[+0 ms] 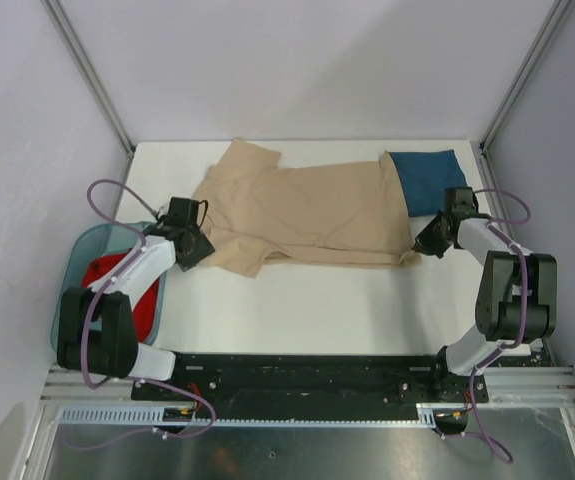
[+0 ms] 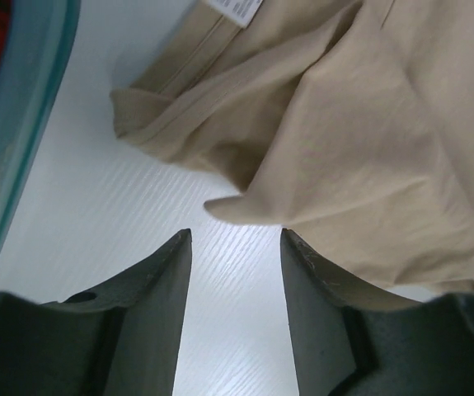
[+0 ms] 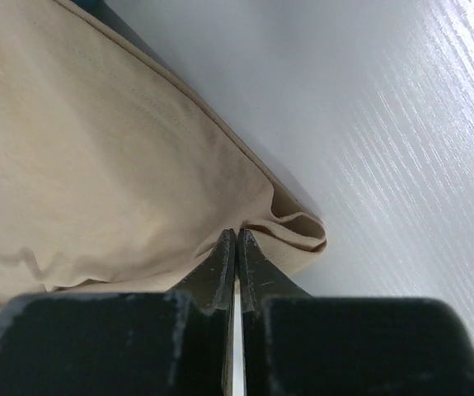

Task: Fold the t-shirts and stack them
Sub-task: Flatten out the tshirt

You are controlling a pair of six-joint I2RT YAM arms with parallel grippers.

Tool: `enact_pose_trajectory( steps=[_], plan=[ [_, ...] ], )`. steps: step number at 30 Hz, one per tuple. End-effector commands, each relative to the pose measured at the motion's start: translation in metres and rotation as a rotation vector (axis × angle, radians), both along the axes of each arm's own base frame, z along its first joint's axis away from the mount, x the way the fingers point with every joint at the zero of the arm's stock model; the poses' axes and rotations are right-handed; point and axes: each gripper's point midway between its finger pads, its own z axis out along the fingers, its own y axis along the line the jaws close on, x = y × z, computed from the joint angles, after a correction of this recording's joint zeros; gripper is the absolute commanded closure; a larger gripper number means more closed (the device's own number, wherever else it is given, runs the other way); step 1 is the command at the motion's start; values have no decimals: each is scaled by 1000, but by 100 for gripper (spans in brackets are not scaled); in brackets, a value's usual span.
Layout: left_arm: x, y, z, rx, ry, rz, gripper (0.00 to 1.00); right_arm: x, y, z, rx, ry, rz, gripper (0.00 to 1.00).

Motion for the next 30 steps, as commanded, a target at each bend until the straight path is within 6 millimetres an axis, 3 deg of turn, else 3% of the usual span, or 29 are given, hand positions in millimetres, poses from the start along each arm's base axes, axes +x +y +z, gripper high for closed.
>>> enact_pose_trajectory(
  steps=[1, 7, 11, 15, 19, 24, 30],
  plan=[
    [33, 1, 15, 33, -78, 0, 47, 17, 4, 10, 5, -54, 23, 100],
    [48, -5, 8, 23, -74, -24, 48, 20, 11, 8, 11, -58, 41, 100],
    [50, -5, 8, 22, -74, -21, 55, 20, 11, 7, 9, -53, 47, 100],
    [47, -5, 14, 19, -93, -17, 69, 20, 10, 9, 6, -55, 48, 100],
    [40, -6, 19, 5, -105, -26, 95, 19, 8, 13, 2, -61, 46, 100],
    [17, -11, 40, -53, -157, -28, 100, 14, 0, 24, -20, -61, 38, 100],
    [-38, -24, 65, -198, -183, -13, 100, -12, -8, 27, -81, 15, 23, 100]
  ],
)
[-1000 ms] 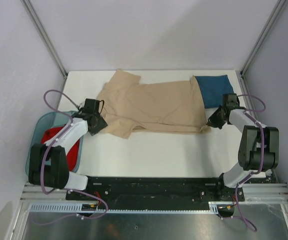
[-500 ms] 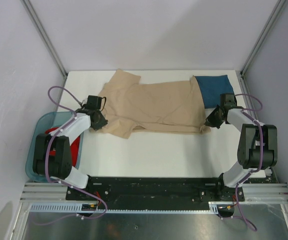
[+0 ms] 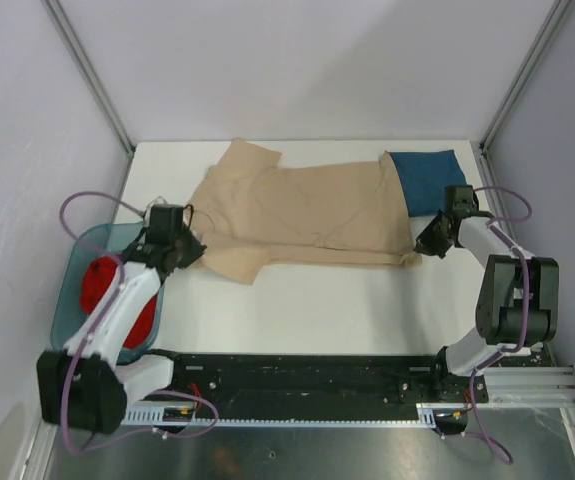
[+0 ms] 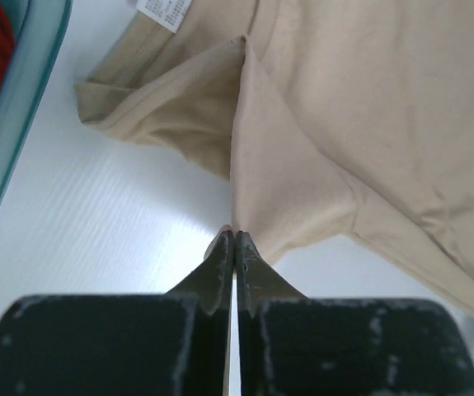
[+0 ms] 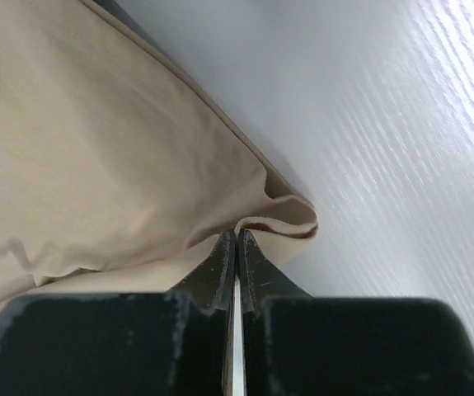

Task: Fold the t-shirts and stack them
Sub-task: Flatten out the tshirt

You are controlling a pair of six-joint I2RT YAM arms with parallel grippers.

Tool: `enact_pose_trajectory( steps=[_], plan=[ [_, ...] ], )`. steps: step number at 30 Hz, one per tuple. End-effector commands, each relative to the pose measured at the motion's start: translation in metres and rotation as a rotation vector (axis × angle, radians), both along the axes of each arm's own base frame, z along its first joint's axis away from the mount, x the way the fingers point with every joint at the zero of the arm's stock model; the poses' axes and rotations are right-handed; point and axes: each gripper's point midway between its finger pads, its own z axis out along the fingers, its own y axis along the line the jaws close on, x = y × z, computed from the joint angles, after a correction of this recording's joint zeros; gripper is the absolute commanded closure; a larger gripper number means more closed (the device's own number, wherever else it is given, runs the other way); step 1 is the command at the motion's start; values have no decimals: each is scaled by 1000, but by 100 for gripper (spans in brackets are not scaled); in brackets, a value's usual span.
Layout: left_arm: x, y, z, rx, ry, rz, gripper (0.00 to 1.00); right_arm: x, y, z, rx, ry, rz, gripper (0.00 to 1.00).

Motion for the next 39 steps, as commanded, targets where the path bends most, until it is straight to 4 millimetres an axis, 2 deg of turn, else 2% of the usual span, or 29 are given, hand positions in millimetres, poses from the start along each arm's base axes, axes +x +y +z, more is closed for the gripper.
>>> enact_pose_trajectory(
  steps=[1, 4, 8, 14, 18, 22, 29, 36, 39],
  plan=[
    [-48, -12, 13, -128, 11, 19, 100, -13, -10, 24, -76, 8, -6, 100],
    [-83, -13, 12, -192, 26, 55, 100, -29, -13, 29, -95, 30, -18, 100],
    [-128, -10, -2, -250, 77, 124, 100, -54, -23, 34, -124, 71, -53, 100],
    [-171, 5, -17, -230, 179, 248, 100, -99, -33, 26, -142, 159, -115, 100],
    [-190, 12, -19, -201, 280, 313, 100, -127, -40, 16, -129, 230, -163, 100],
    [-200, 15, -11, -194, 319, 346, 100, -139, -38, 13, -130, 255, -175, 100],
    [-198, 17, -13, -191, 314, 374, 100, -136, -49, 6, -164, 274, -223, 100],
    [-186, 44, 21, -68, 212, 428, 100, -137, -36, -11, -147, 298, -180, 100],
    [-187, 47, 17, -55, 223, 437, 100, -140, -32, -19, -127, 318, -175, 100]
  ],
)
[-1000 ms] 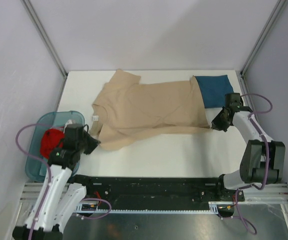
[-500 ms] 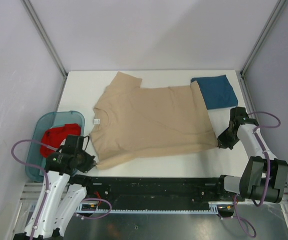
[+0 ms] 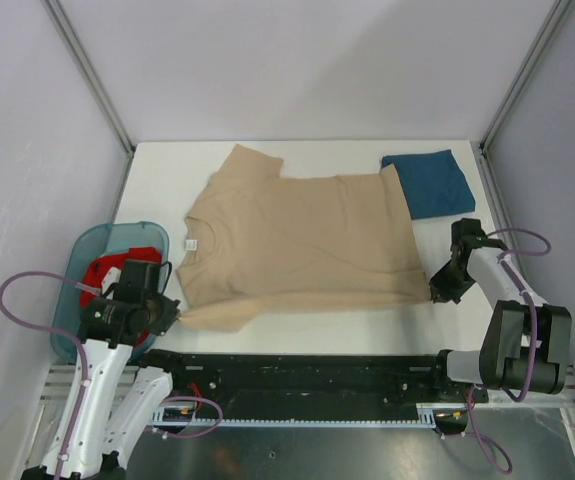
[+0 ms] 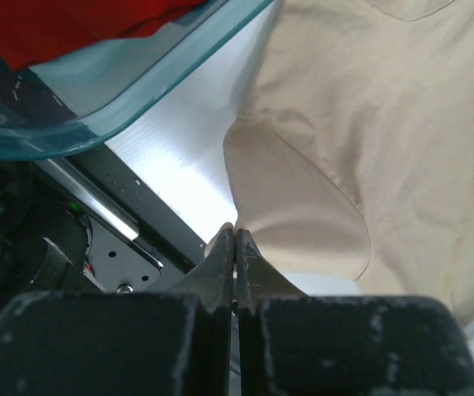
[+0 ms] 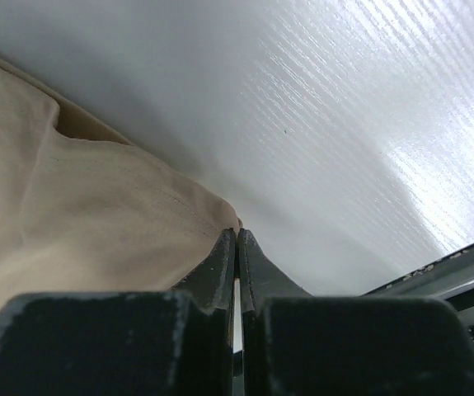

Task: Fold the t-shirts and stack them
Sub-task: Flatten out the tshirt

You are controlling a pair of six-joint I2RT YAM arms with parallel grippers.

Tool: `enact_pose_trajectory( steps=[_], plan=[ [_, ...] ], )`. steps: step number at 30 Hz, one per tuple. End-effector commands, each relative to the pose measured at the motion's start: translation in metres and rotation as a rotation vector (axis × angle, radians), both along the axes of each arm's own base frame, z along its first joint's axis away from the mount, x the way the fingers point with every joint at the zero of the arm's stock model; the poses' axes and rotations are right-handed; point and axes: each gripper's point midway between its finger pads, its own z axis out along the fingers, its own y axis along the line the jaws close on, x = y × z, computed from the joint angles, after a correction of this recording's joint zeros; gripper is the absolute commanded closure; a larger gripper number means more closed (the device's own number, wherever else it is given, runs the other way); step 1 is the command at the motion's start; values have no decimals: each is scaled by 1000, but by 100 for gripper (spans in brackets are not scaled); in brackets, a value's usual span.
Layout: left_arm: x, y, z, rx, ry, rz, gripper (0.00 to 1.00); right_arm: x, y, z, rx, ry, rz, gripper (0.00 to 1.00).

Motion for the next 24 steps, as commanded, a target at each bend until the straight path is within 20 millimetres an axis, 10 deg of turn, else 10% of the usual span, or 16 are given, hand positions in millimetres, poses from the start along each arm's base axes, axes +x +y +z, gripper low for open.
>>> enact_pose_trajectory(
  steps=[1, 24],
  plan=[
    [-12, 18, 0, 83, 32, 52, 100, -3, 3, -11, 8, 14, -17, 100],
    [-30, 29, -14, 124, 78, 98, 100, -26, -2, 12, 30, -2, -125, 100]
  ],
)
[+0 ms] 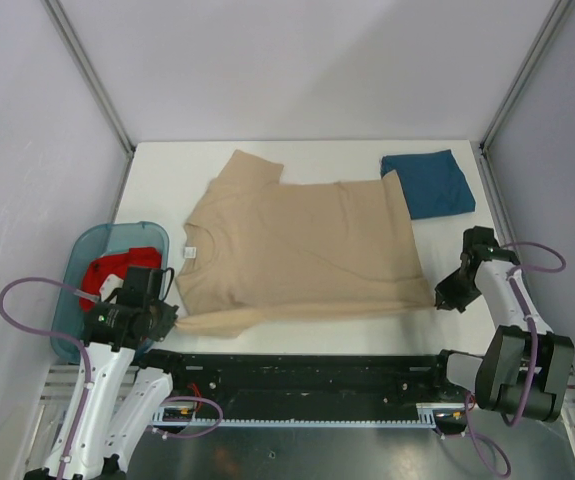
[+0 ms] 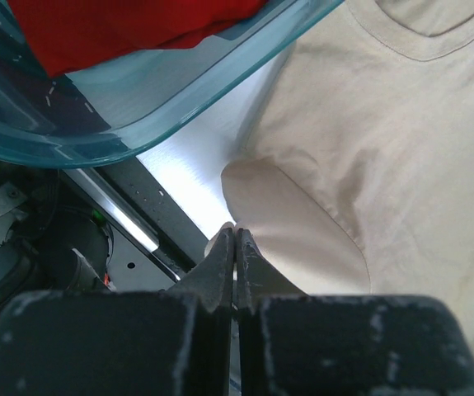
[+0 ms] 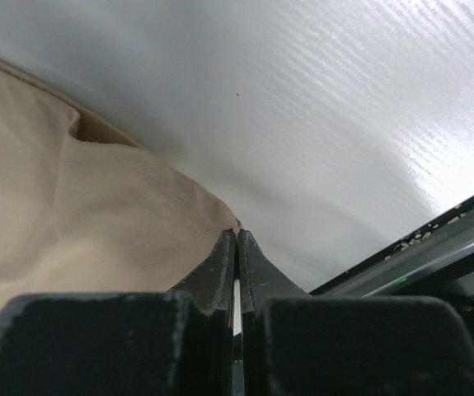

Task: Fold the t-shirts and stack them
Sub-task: Flatten out the tshirt

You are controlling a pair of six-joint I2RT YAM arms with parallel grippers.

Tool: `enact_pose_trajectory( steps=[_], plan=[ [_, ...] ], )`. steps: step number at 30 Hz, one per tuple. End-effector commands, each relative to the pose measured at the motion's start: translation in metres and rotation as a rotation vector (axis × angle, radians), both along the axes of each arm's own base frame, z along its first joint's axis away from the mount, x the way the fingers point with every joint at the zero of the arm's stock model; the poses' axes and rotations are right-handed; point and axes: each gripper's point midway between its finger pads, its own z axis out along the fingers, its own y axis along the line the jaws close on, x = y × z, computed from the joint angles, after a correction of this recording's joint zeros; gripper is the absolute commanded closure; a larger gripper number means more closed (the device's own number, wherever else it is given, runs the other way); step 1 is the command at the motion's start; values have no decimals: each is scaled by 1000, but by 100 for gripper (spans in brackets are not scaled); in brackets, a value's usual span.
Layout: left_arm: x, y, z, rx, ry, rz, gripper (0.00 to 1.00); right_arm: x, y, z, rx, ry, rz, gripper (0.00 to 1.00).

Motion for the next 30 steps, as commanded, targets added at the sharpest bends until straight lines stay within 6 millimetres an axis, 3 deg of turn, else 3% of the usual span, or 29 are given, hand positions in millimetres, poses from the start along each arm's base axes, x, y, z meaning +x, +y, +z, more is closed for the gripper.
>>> enact_pose_trajectory(
  steps=[1, 4, 6, 8, 10, 13, 17, 22, 25, 30],
  plan=[
    [-24, 16, -4, 72, 76, 50, 100, -3, 3, 4, -14, 18, -8, 100],
    [-24, 17, -4, 72, 73, 55, 100, -4, 5, 4, -8, 20, -1, 95],
    [-24, 16, -5, 69, 77, 53, 100, -1, 4, 9, -21, 2, 9, 83],
    [-22, 15, -6, 68, 78, 40, 100, 15, 3, 25, -62, -71, 60, 69],
    [-16, 12, -7, 66, 69, 6, 100, 46, 8, 49, -102, -197, 133, 61],
    [-2, 4, -9, 53, 40, -76, 100, 106, 17, 91, -159, -404, 230, 57],
    [22, -5, -8, 62, -14, -200, 100, 189, 34, 115, -206, -562, 355, 57],
    [41, -10, -12, 81, -17, -296, 100, 283, 46, 100, -209, -588, 420, 60],
    [45, -15, -14, 68, -18, -333, 100, 333, 51, 78, -221, -575, 448, 60],
    [44, -19, -16, 60, -18, -374, 100, 396, 59, 58, -325, -545, 529, 61]
  ],
)
